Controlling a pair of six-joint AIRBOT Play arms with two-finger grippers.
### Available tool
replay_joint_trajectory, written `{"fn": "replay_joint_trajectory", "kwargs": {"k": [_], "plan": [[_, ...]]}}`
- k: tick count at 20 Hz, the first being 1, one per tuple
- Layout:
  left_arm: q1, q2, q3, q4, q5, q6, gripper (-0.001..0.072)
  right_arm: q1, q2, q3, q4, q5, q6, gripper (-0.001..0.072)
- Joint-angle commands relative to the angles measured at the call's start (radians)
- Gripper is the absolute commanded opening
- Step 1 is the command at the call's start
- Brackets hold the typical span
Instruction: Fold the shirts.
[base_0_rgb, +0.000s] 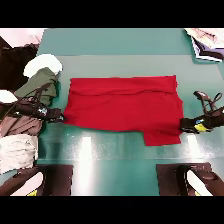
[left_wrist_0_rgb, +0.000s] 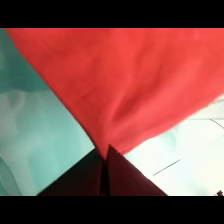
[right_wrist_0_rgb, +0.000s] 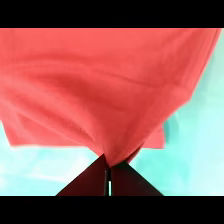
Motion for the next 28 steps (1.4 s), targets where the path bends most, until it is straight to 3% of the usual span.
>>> {"fn": "replay_joint_trajectory", "kwargs": {"k": [1,3,10,15,23,24,25,26,28], "plan": [[0.000,0.100,0.002,0.000,0.003,-0.001,0.0021,0.003,0.000,0.138,-0.033,0.035,-0.006,0.0015],[0.000,0.096,0.008,0.000,0.051,-0.007,0.0021,0.002,-0.009,0.197,-0.034,-0.058,-0.006,0.0015],[0.000,0.045,0.024,-0.057,0.422,-0.031,0.0021,0.034,-0.256,0.330,-0.025,-0.262,-0.006,0.0014],[0.000,-0.188,0.172,-0.103,0.453,0.011,0.0021,0.045,-0.461,0.445,-0.006,-0.363,-0.006,0.0015],[0.000,-0.539,0.432,-0.112,0.456,0.021,0.0022,0.045,-0.758,0.700,-0.006,-0.372,-0.006,0.0021],[0.000,-0.552,0.440,-0.112,0.455,0.020,0.0054,0.045,-0.789,0.729,-0.005,-0.360,-0.006,0.0069],[0.000,-0.555,0.442,-0.114,0.456,0.010,0.0315,0.045,-0.814,0.756,0.021,-0.353,-0.006,0.0318],[0.000,-0.555,0.444,-0.115,0.451,-0.010,0.0447,0.036,-0.833,0.783,0.073,-0.349,-0.006,0.0456],[0.000,-0.554,0.466,-0.113,0.391,-0.005,0.0426,0.001,-0.848,0.824,0.219,-0.331,-0.053,0.0456]]}}
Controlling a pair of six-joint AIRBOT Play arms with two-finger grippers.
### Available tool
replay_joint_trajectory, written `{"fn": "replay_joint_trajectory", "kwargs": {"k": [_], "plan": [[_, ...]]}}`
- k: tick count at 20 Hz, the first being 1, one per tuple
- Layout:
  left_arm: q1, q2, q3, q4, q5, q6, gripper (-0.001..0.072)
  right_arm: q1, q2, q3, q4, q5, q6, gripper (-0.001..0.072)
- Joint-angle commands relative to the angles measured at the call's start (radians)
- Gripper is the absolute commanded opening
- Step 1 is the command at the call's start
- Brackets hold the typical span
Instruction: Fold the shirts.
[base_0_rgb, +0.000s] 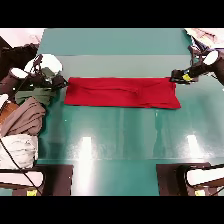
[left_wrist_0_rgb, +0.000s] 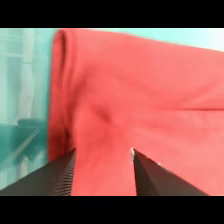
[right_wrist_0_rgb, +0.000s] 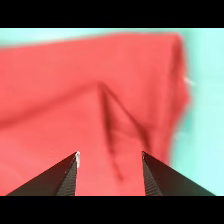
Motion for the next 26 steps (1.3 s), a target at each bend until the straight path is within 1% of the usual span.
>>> {"fn": "replay_joint_trajectory", "kwargs": {"k": [1,2,4,5,6,7,9,11,15,20,22,24,25,26], "plan": [[0.002,-0.023,0.052,-0.001,-0.101,-0.013,0.0426,-0.048,-0.048,0.079,0.213,0.040,-0.088,0.0457],[0.002,-0.023,0.071,0.000,-0.150,-0.012,0.0425,-0.078,-0.048,0.089,0.258,0.080,-0.122,0.0457],[0.002,-0.021,0.094,-0.003,-0.225,-0.013,0.0423,-0.142,-0.051,0.092,0.265,0.171,-0.144,0.0457],[0.001,-0.021,0.095,-0.004,-0.243,-0.013,0.0312,-0.179,-0.060,0.092,0.264,0.216,-0.152,0.0466],[0.002,-0.021,0.094,-0.005,-0.258,-0.009,0.0057,-0.215,-0.073,0.092,0.264,0.256,-0.153,0.0586],[0.001,-0.021,0.094,-0.006,-0.267,-0.003,0.0021,-0.250,-0.093,0.092,0.272,0.302,-0.159,0.0642],[-0.007,-0.021,0.094,-0.021,-0.283,-0.006,0.0021,-0.310,-0.145,0.092,0.327,0.378,-0.187,0.0656],[-0.043,-0.021,0.094,-0.021,-0.286,-0.006,0.0021,-0.348,-0.199,0.092,0.376,0.406,-0.193,0.0654],[-0.154,-0.021,0.094,-0.021,-0.280,-0.006,0.0021,-0.361,-0.275,0.092,0.404,0.387,-0.275,0.0651],[-0.234,-0.021,0.094,-0.023,-0.273,-0.018,0.0021,-0.315,-0.343,0.092,0.480,0.358,-0.328,0.0641],[-0.243,-0.021,0.094,-0.022,-0.274,-0.040,0.0022,-0.280,-0.368,0.092,0.499,0.357,-0.330,0.0628],[-0.244,-0.021,0.094,-0.021,-0.274,-0.042,0.0021,-0.239,-0.380,0.092,0.498,0.359,-0.336,0.0619],[-0.244,-0.021,0.094,-0.021,-0.274,-0.042,0.0021,-0.224,-0.381,0.092,0.498,0.359,-0.355,0.0566],[-0.244,-0.021,0.094,-0.021,-0.274,-0.042,0.0021,-0.211,-0.381,0.092,0.498,0.358,-0.362,0.0554]]}}
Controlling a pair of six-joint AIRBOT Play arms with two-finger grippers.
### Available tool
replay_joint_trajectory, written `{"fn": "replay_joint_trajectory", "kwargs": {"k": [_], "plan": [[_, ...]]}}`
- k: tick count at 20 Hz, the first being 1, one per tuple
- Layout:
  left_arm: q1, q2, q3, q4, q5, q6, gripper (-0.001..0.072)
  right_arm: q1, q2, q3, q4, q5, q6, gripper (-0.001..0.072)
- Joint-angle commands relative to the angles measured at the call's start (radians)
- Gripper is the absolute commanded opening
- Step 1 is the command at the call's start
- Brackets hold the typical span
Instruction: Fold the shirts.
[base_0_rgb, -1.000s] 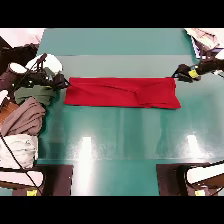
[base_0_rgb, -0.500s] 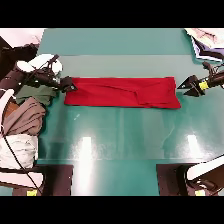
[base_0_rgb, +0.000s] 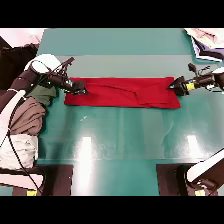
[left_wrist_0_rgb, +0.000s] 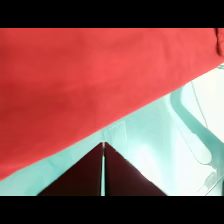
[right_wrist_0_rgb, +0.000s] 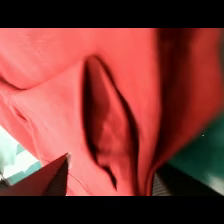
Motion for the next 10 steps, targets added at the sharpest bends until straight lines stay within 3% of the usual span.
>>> {"fn": "replay_joint_trajectory", "kwargs": {"k": [1,5,10], "plan": [[-0.008,0.000,0.001,0.001,0.001,-0.008,0.0021,0.051,-0.016,-0.001,-0.003,-0.010,-0.028,0.0462],[-0.008,0.000,0.001,0.000,0.019,-0.009,0.0021,0.056,-0.013,0.000,-0.002,-0.006,-0.062,0.0018],[-0.026,-0.002,0.028,-0.011,0.131,-0.061,0.0020,0.066,0.097,0.002,-0.002,-0.023,-0.064,0.0014]]}}
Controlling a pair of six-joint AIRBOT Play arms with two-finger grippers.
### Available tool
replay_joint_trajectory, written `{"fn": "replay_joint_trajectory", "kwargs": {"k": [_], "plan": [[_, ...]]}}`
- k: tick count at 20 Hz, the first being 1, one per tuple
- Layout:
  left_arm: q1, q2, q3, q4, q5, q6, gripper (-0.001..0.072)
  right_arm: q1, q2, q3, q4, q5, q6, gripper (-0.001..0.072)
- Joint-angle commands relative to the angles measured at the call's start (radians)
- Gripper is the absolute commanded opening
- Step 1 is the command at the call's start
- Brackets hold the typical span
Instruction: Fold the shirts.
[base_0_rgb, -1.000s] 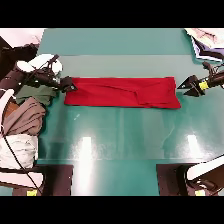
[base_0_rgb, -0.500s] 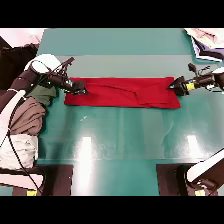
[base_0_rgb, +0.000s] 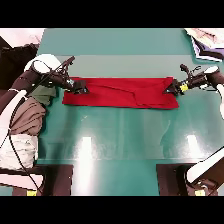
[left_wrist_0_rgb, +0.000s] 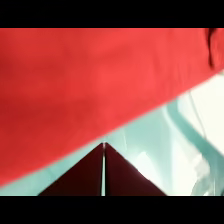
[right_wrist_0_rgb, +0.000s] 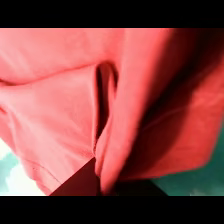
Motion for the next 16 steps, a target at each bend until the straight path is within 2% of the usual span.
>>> {"fn": "replay_joint_trajectory", "kwargs": {"k": [1,4,8,12,16], "plan": [[-0.029,-0.003,0.039,-0.007,0.111,-0.026,0.0020,0.016,0.097,0.003,0.032,-0.013,-0.003,0.0014],[-0.105,-0.045,0.133,0.004,0.175,-0.026,0.0020,0.058,0.202,0.031,0.033,-0.036,0.035,0.0012],[-0.220,-0.193,0.314,0.004,0.177,-0.028,0.0020,0.157,0.220,0.250,0.032,0.035,0.142,0.0012],[-0.299,-0.367,0.454,0.003,0.177,-0.078,0.0020,0.282,0.219,0.419,0.031,0.030,0.233,0.0012],[-0.325,-0.504,0.543,-0.005,0.175,-0.134,0.0020,0.398,0.219,0.442,0.031,0.015,0.261,0.0012]]}}
